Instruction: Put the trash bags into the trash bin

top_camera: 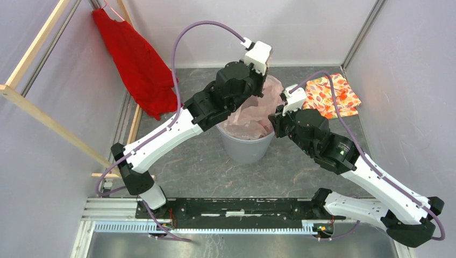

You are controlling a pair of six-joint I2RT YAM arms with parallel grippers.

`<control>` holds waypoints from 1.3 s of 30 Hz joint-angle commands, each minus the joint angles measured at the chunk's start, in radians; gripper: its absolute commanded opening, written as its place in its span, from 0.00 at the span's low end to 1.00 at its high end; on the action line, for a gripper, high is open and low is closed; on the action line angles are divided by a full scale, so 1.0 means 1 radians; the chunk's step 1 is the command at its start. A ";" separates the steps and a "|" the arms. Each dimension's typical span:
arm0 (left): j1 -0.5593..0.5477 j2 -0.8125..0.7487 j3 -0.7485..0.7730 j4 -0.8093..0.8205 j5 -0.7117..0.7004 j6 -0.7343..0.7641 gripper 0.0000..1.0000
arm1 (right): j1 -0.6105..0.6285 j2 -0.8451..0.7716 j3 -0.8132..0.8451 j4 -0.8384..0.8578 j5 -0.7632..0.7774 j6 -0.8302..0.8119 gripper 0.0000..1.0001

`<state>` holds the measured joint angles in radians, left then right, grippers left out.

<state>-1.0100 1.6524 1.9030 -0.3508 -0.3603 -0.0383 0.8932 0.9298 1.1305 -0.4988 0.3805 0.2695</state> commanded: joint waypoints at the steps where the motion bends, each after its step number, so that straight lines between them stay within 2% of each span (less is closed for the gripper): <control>1: 0.033 -0.115 -0.069 -0.002 -0.149 -0.089 0.02 | 0.003 -0.022 0.017 -0.042 0.103 0.011 0.06; 8: 0.203 -0.304 -0.292 -0.031 -0.020 -0.242 0.02 | 0.003 -0.033 0.034 -0.075 0.161 -0.022 0.07; 12: 0.243 -0.386 -0.407 -0.003 0.079 -0.276 0.02 | 0.003 -0.027 0.055 -0.070 0.133 -0.053 0.11; 16: 0.243 -0.445 -0.508 0.035 0.151 -0.341 0.02 | 0.003 -0.022 0.098 -0.047 0.038 -0.093 0.26; 19: 0.243 -0.482 -0.566 0.059 0.170 -0.369 0.02 | 0.002 -0.019 0.140 -0.043 -0.044 -0.132 0.43; 21: 0.243 -0.490 -0.577 0.052 0.165 -0.381 0.02 | 0.003 -0.018 0.173 -0.053 -0.092 -0.162 0.53; 26: 0.243 -0.510 -0.589 0.048 0.166 -0.409 0.02 | 0.002 0.019 0.266 -0.055 -0.282 -0.214 0.65; 30: 0.243 -0.503 -0.558 0.009 0.119 -0.435 0.02 | 0.019 0.090 0.324 -0.023 -0.460 -0.244 0.67; 33: 0.243 -0.492 -0.534 -0.027 0.091 -0.453 0.02 | 0.088 0.147 0.360 -0.016 -0.436 -0.294 0.71; 39: 0.243 -0.478 -0.501 -0.073 0.062 -0.460 0.02 | 0.198 0.241 0.465 -0.040 -0.259 -0.332 0.73</control>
<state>-0.7654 1.1717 1.3506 -0.4000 -0.2558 -0.4488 1.0515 1.1503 1.5143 -0.5404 0.0296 -0.0090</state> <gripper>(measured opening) 0.034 0.728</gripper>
